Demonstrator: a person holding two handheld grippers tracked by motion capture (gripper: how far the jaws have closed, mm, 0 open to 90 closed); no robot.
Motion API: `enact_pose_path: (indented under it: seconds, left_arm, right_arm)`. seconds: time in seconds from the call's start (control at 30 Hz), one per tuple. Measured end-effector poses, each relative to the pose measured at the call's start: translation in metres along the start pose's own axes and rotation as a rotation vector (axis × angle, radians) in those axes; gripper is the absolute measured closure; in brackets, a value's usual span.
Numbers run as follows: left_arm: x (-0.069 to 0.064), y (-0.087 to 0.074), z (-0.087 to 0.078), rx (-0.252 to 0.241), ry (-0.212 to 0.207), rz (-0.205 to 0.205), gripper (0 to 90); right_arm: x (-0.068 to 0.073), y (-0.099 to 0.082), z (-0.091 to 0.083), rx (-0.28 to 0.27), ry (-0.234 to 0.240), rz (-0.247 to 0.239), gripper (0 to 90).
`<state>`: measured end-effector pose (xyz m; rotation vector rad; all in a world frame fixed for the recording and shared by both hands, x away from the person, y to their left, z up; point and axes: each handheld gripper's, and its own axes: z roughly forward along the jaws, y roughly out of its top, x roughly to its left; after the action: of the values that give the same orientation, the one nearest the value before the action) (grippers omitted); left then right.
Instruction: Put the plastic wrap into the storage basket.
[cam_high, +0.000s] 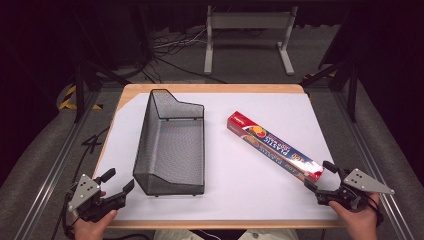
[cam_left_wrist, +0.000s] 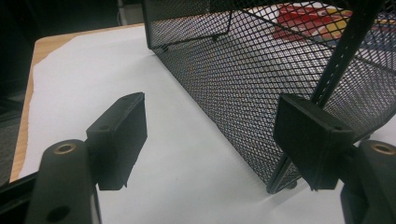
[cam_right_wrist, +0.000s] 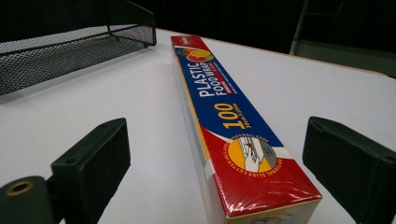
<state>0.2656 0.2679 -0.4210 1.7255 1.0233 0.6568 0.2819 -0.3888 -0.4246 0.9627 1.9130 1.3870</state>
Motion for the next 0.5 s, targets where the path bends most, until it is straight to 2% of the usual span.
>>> enact_pose_path:
  seconds: [0.5]
  left_arm:
    - [-0.0008, 0.0002, -0.0002, -0.006, 0.004, 0.003, 26.6]
  right_arm:
    - [0.0009, 0.0011, 0.0001, -0.001, 0.001, -0.01, 7.3]
